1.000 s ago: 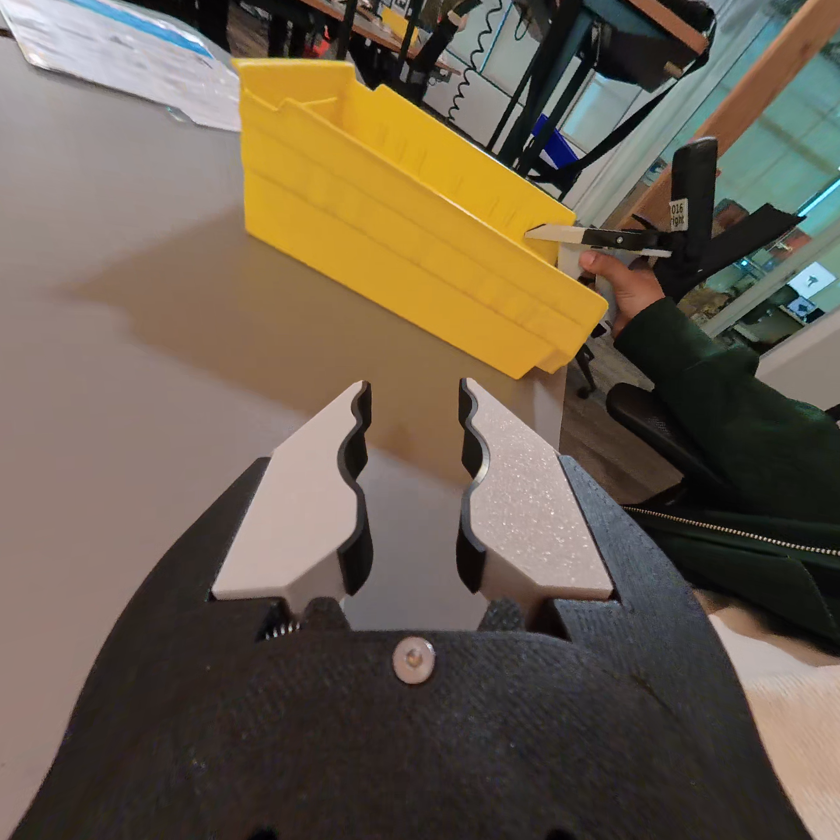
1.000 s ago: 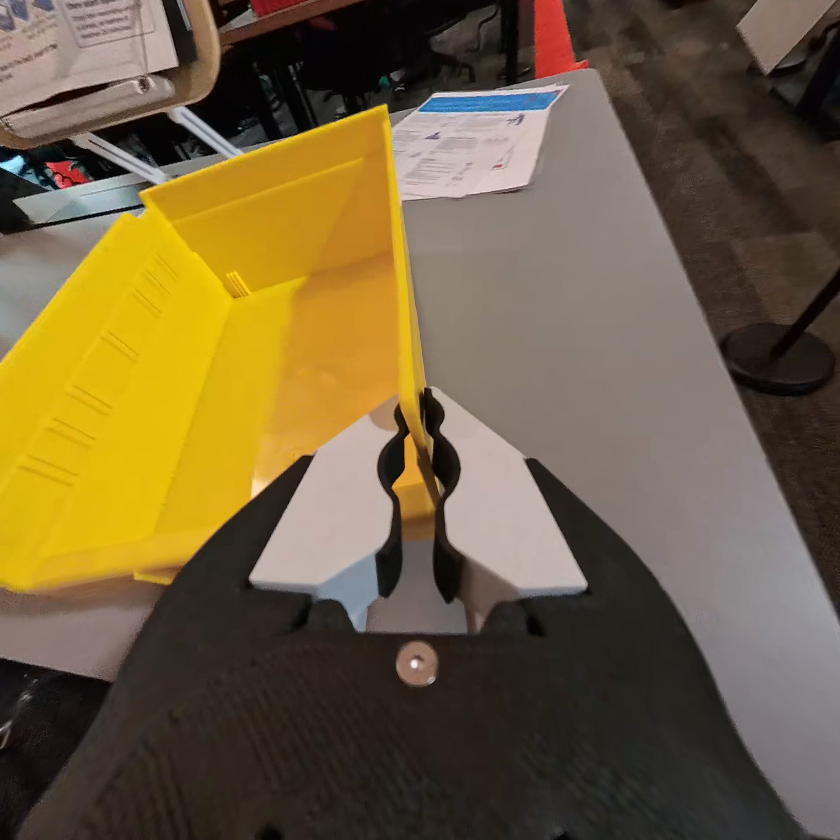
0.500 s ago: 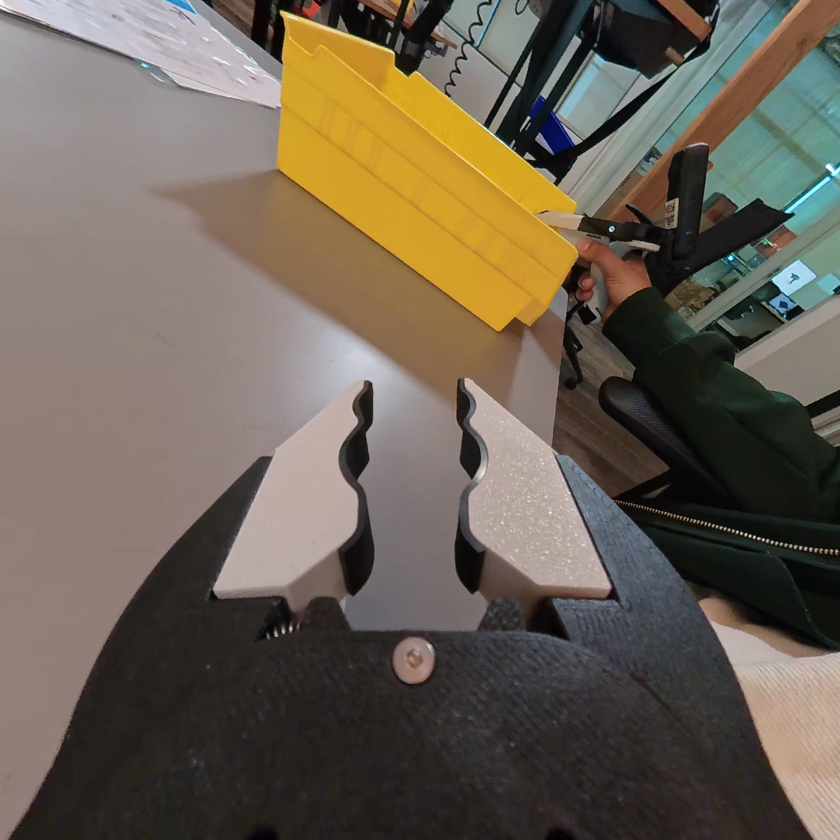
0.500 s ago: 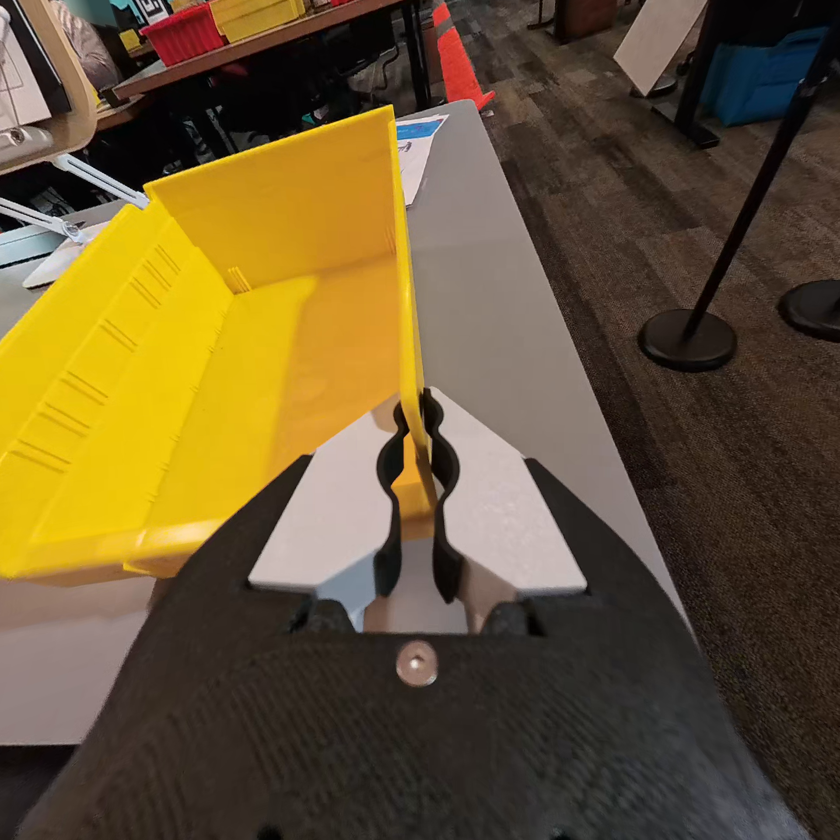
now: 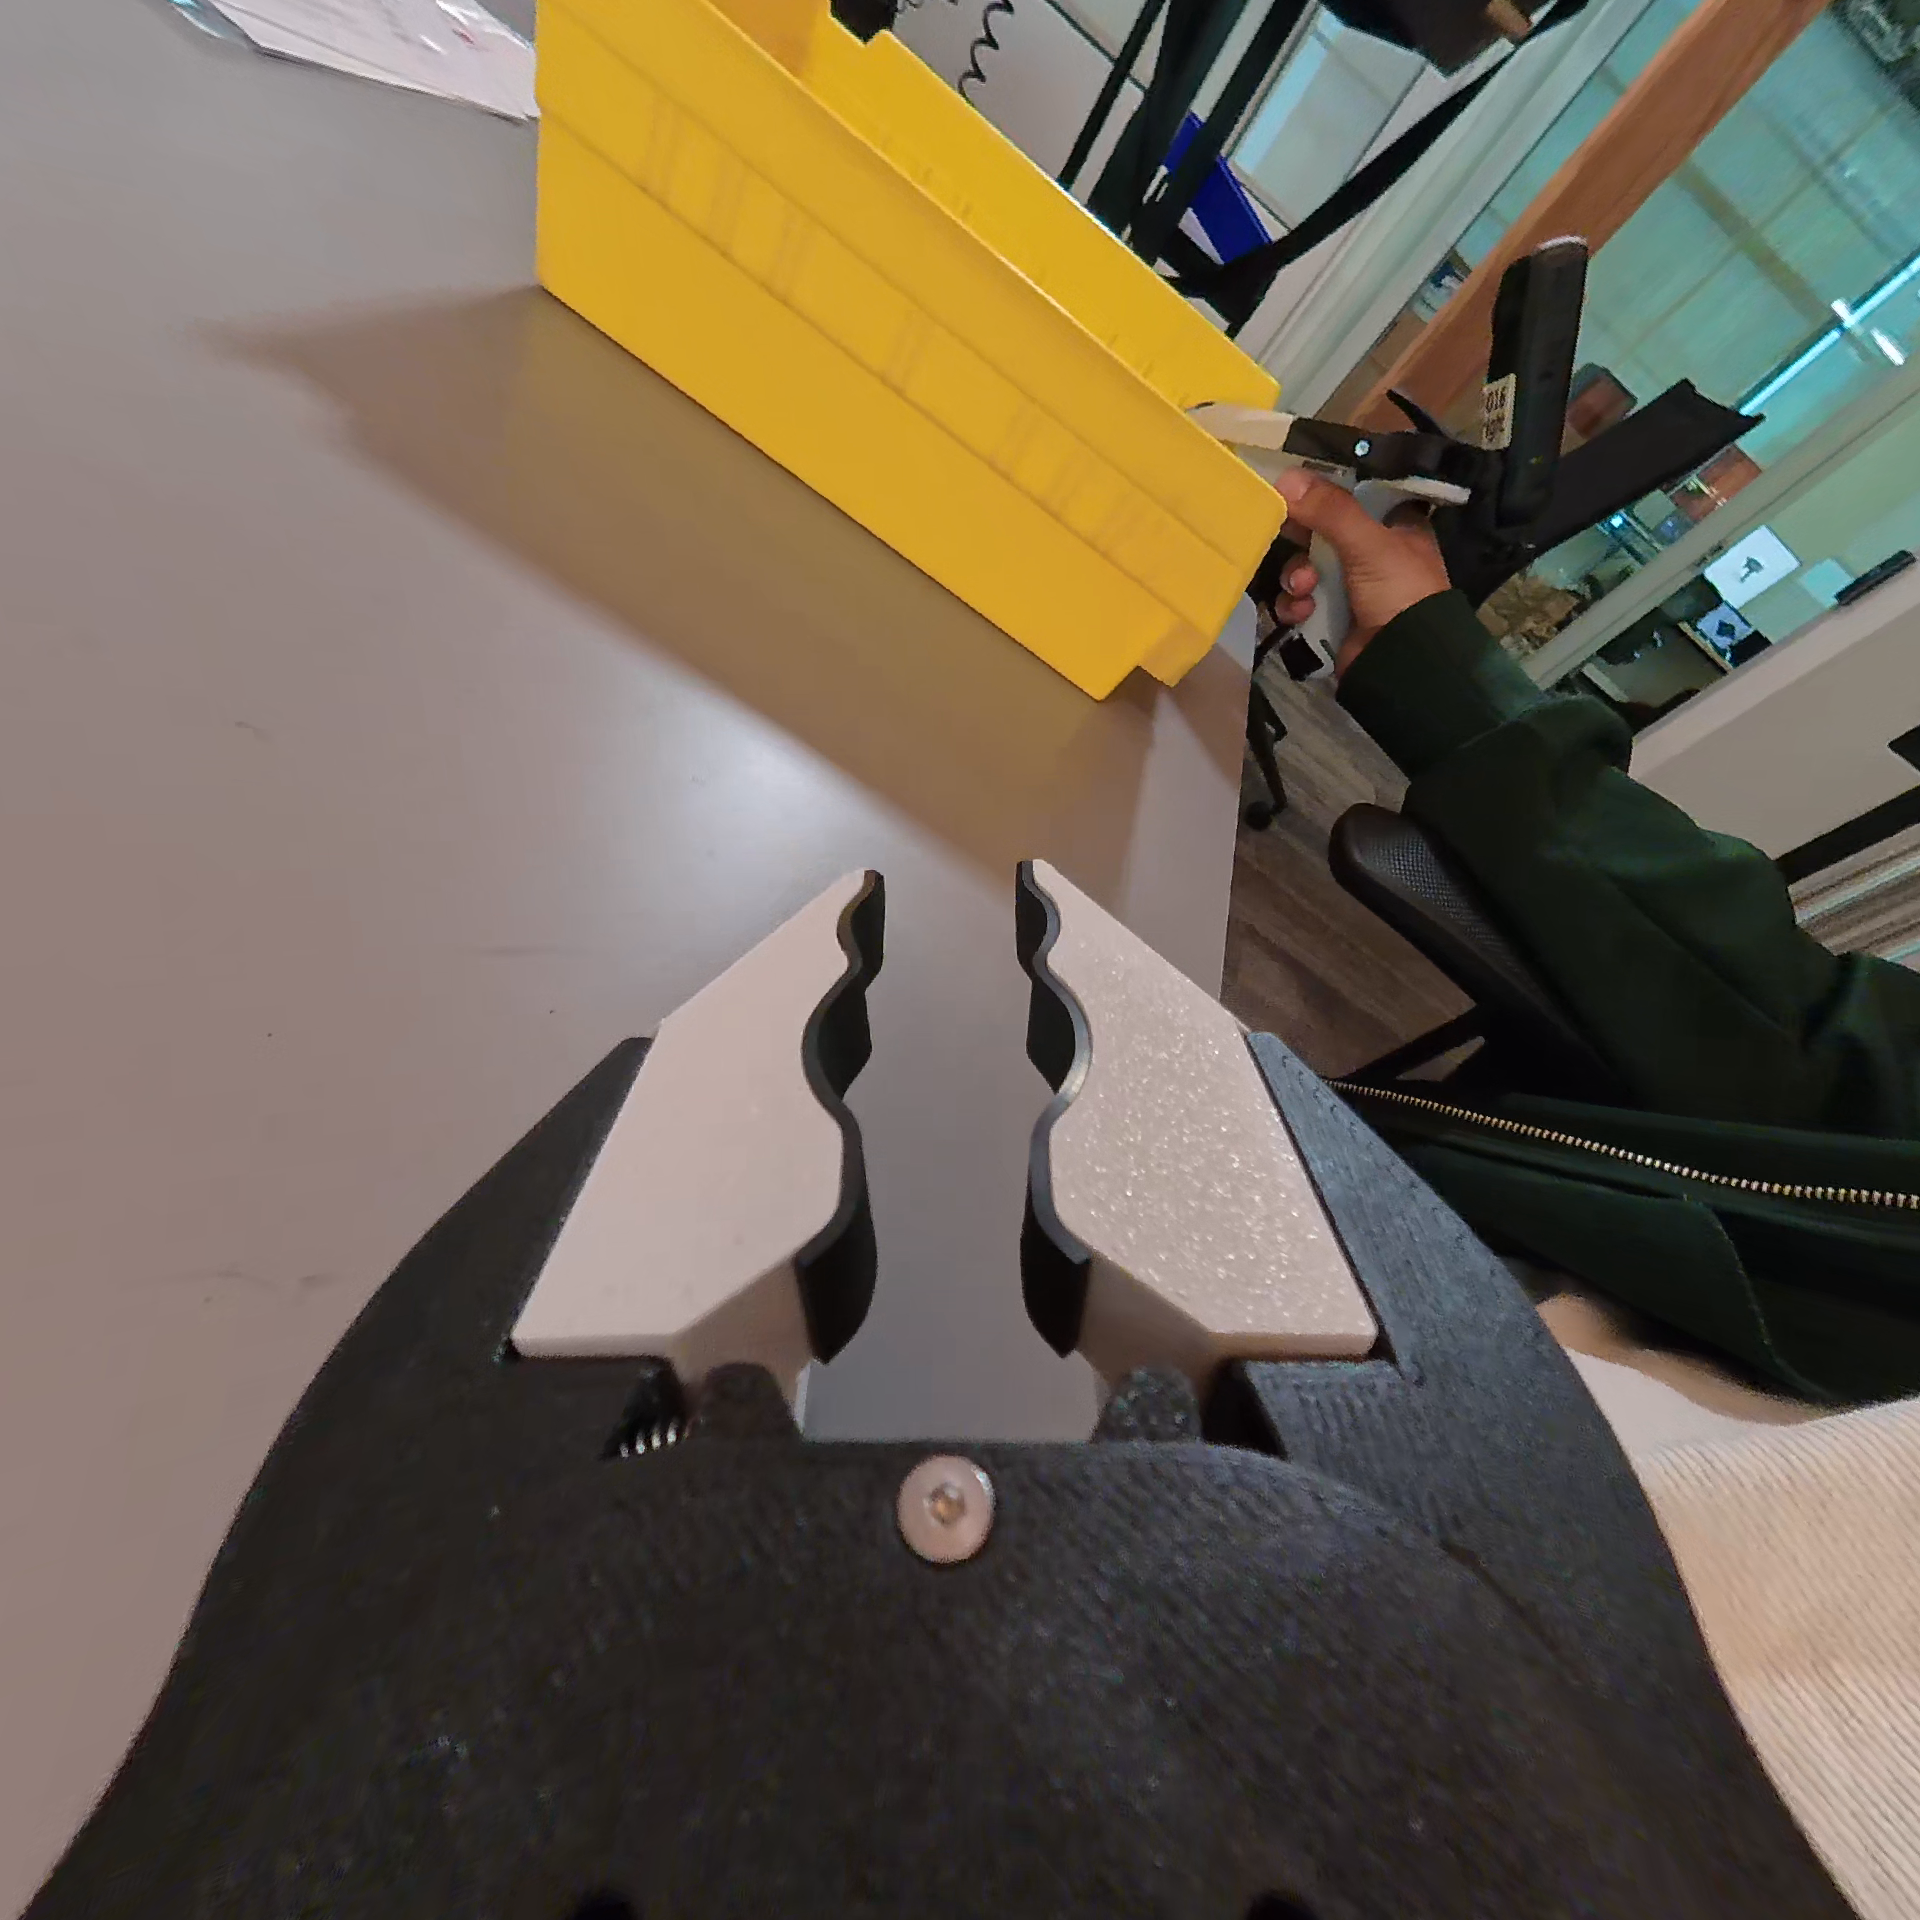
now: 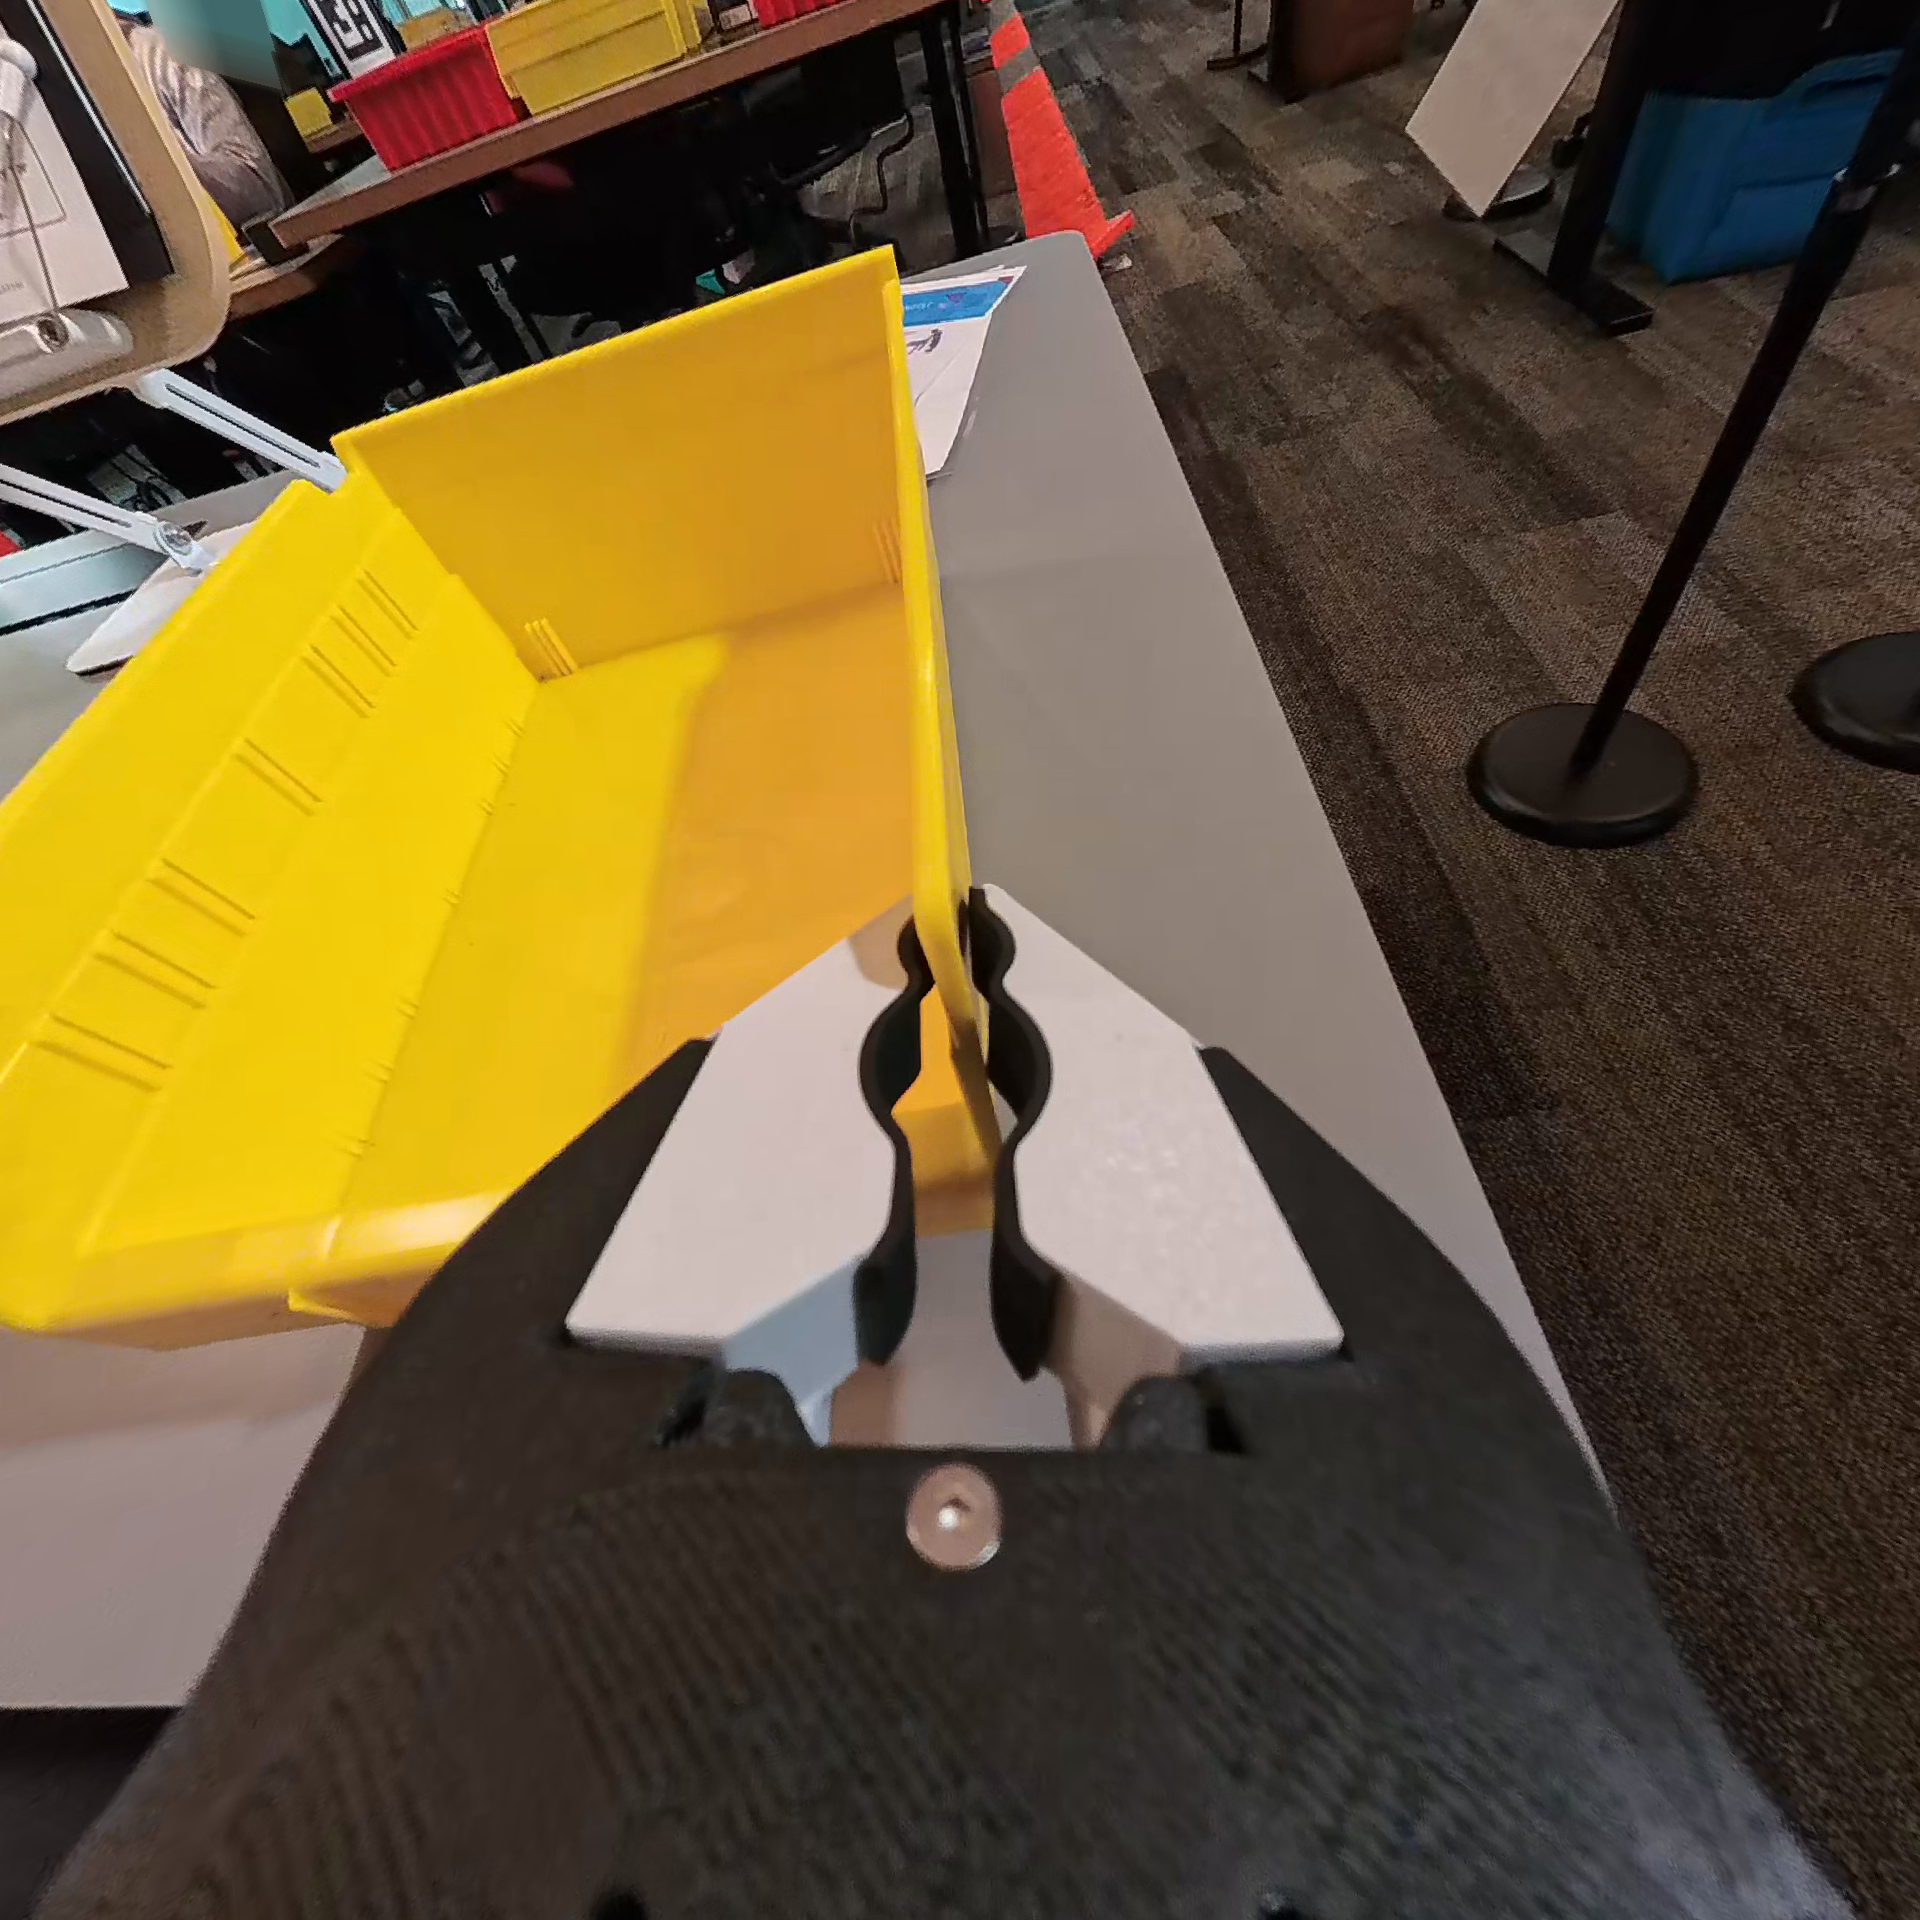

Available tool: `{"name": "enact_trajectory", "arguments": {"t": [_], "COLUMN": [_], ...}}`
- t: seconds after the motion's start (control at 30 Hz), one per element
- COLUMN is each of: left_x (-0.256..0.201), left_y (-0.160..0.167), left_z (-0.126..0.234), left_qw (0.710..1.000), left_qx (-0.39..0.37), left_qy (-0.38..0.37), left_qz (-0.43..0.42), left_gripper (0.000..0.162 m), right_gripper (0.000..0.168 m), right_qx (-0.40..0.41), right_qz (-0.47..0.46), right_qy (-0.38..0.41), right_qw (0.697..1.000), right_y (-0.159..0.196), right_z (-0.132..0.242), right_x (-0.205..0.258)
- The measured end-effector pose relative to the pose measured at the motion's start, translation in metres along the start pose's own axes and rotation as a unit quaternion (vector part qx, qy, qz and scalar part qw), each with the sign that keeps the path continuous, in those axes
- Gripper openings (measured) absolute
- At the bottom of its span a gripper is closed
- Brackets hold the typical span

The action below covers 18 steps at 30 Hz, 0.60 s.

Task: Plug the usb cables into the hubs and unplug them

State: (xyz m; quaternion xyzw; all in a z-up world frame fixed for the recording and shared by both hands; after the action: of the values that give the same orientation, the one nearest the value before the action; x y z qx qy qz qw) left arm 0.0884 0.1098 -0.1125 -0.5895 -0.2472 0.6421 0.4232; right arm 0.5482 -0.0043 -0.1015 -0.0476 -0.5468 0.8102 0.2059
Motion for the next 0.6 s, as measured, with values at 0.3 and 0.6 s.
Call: {"name": "enact_trajectory", "arguments": {"t": [0.3,0.6], "left_x": [0.003,0.003], "left_y": [0.000,-0.001], "left_z": [0.001,0.001], "left_qw": [1.000,1.000], "left_qx": [-0.006,-0.009], "left_qy": [-0.003,-0.005], "left_qz": [0.011,0.014], "left_gripper": [0.027,0.029], "right_gripper": [0.037,0.036], "right_qx": [-0.183,-0.303], "right_qz": [0.019,0.153], "right_qy": [0.021,-0.220], "right_qw": [0.983,0.914], "right_y": [-0.046,-0.069], "right_z": [0.043,0.101], "right_x": [0.012,0.200]}}
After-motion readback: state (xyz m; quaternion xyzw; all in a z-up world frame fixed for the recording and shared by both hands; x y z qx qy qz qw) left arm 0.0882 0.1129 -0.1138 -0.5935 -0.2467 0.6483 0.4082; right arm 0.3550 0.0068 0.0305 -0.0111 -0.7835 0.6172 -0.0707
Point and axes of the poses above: each gripper's, where its closed fingertips meet, z back along the fingers, y out of its underside, x = y × z across the jaws, the point moved 7 cm from there along z, back along the fingers, and after that the axes turned 12 degrees about y, right-handed, at the moved point
